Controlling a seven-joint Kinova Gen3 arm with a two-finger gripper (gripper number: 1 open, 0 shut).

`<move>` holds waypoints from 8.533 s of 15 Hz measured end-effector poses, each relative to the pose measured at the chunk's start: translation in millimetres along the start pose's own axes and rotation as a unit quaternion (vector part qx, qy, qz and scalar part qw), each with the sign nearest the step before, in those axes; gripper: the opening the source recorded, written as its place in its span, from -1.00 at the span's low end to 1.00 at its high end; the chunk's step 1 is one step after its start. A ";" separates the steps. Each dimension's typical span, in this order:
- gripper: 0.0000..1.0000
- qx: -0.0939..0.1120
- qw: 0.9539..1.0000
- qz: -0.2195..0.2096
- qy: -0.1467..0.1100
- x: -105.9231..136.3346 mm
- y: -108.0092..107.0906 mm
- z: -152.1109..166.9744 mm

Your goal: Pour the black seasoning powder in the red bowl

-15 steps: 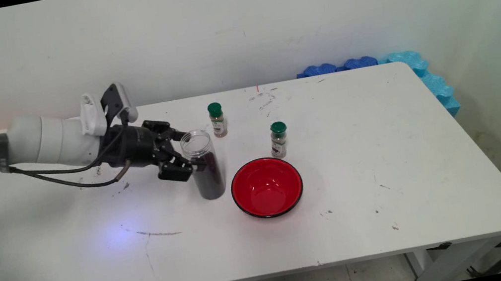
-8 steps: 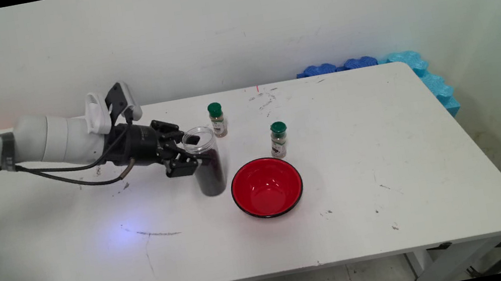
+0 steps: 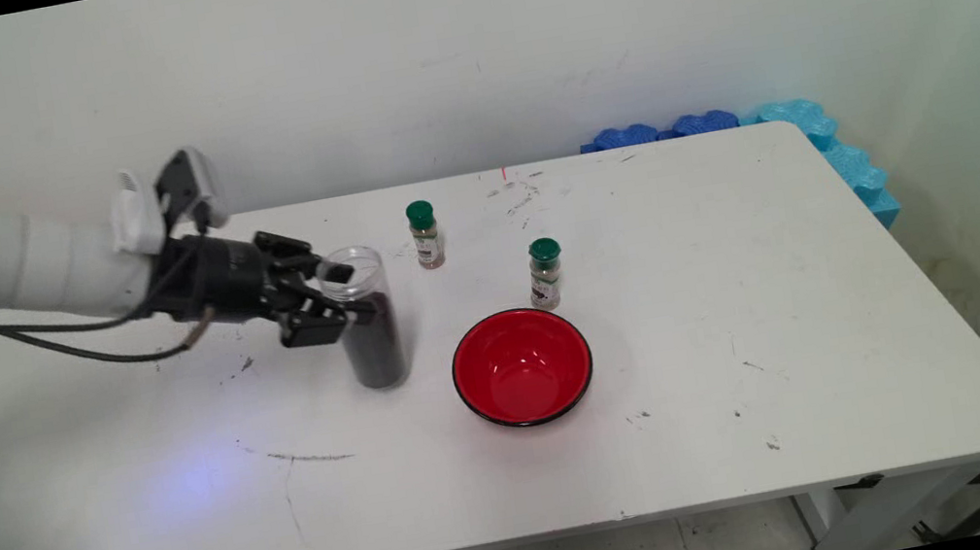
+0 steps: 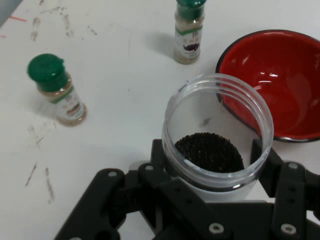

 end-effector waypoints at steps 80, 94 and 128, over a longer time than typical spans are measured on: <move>-1.00 -0.180 0.840 -0.485 -0.163 102.4 71.0 69.9; -1.00 -0.167 0.740 -0.625 -0.183 94.9 46.5 84.4; -1.00 -0.156 0.489 -0.841 -0.171 91.9 38.7 103.8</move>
